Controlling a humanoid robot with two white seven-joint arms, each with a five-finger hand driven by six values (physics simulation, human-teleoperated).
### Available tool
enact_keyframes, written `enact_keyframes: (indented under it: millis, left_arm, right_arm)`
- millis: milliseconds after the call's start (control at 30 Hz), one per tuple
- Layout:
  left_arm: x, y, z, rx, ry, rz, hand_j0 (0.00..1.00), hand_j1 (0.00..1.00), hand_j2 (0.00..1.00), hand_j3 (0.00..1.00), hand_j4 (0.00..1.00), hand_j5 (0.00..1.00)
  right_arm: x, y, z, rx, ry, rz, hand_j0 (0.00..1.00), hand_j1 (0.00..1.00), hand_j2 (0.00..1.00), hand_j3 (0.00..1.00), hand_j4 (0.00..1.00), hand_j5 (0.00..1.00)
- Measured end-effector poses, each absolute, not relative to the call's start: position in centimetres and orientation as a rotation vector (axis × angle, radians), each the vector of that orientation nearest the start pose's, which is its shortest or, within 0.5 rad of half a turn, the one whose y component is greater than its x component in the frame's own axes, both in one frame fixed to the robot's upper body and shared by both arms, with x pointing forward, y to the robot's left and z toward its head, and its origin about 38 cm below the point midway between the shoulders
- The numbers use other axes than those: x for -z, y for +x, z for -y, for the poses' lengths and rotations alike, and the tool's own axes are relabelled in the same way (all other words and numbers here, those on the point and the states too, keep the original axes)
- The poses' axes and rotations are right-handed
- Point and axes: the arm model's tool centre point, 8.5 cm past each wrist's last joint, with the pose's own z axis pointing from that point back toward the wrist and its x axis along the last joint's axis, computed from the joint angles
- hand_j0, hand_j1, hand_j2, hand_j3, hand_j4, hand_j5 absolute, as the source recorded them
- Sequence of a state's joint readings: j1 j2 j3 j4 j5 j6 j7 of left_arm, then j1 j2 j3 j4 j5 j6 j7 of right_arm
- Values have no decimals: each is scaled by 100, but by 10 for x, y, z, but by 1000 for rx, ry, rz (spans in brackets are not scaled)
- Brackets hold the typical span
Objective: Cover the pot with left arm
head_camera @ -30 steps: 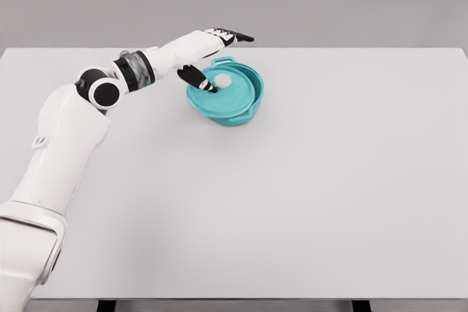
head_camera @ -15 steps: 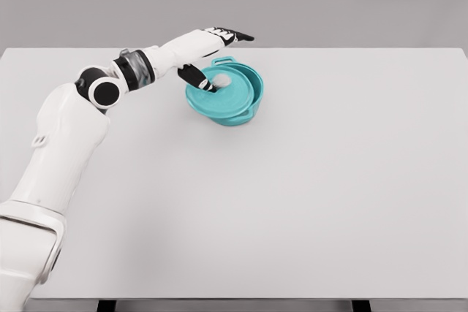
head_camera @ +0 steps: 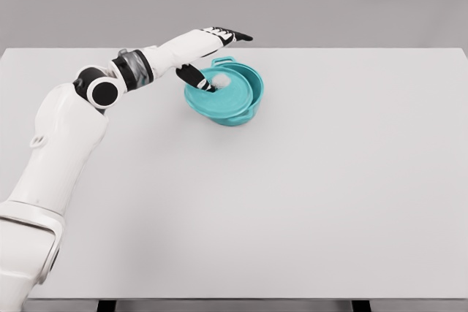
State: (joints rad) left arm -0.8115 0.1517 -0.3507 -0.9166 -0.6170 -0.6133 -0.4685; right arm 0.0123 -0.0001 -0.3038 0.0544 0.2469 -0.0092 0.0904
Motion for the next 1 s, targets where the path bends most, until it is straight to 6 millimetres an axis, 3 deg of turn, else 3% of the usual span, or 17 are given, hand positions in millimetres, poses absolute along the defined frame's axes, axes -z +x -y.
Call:
enact_keyframes:
  millis: [500, 1000]
  left_arm:
    - [-208, 537, -141, 1669, 247, 1753, 100, 100, 100, 100, 100, 100]
    - [-228, 544, -155, 1702, 329, 1747, 100, 100, 100, 100, 100, 100]
  right_arm:
    - [261, -24, 258, 62, 17, -50, 100, 100, 100, 100, 100, 100]
    - [261, -25, 258, 62, 17, -50, 100, 100, 100, 100, 100, 100]
